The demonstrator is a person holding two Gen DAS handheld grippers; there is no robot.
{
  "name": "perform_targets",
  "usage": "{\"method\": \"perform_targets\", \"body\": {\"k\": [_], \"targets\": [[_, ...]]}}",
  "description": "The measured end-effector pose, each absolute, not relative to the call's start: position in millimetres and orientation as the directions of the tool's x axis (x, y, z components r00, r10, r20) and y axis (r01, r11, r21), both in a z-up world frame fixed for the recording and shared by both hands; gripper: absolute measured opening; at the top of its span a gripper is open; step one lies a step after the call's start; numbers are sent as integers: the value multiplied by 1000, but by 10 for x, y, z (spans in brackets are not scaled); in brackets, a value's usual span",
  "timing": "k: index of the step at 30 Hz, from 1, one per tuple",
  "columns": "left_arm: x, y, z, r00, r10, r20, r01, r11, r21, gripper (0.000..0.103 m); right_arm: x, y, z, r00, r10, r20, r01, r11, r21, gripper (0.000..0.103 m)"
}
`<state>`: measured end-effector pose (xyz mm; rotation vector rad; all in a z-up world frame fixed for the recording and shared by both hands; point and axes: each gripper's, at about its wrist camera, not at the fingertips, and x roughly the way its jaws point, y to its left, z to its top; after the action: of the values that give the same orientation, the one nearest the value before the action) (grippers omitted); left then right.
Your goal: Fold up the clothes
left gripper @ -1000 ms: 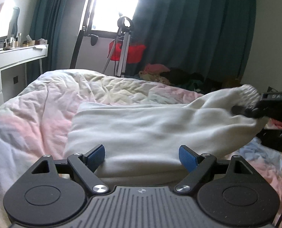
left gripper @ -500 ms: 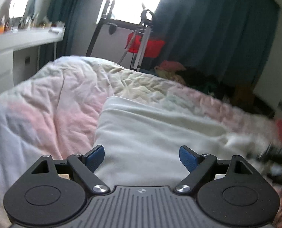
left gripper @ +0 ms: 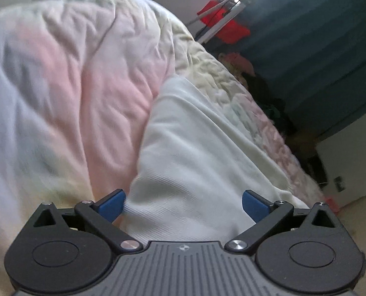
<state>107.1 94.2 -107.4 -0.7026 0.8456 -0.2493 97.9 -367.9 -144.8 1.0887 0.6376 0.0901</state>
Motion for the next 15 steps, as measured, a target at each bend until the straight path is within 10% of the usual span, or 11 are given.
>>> {"method": "perform_targets", "body": {"k": [7, 10, 15], "targets": [[1159, 992, -1256, 613, -502, -610, -94, 720, -688, 103, 959, -3644, -1394, 820, 394, -415, 186, 503, 844, 90], [1183, 961, -1284, 605, -516, -606, -84, 716, -694, 103, 996, -3596, -1473, 786, 348, -511, 266, 556, 787, 70], [1188, 876, -1307, 590, -529, -610, -48, 731, -680, 103, 982, -3529, -1484, 769, 324, -551, 297, 583, 756, 65]]}}
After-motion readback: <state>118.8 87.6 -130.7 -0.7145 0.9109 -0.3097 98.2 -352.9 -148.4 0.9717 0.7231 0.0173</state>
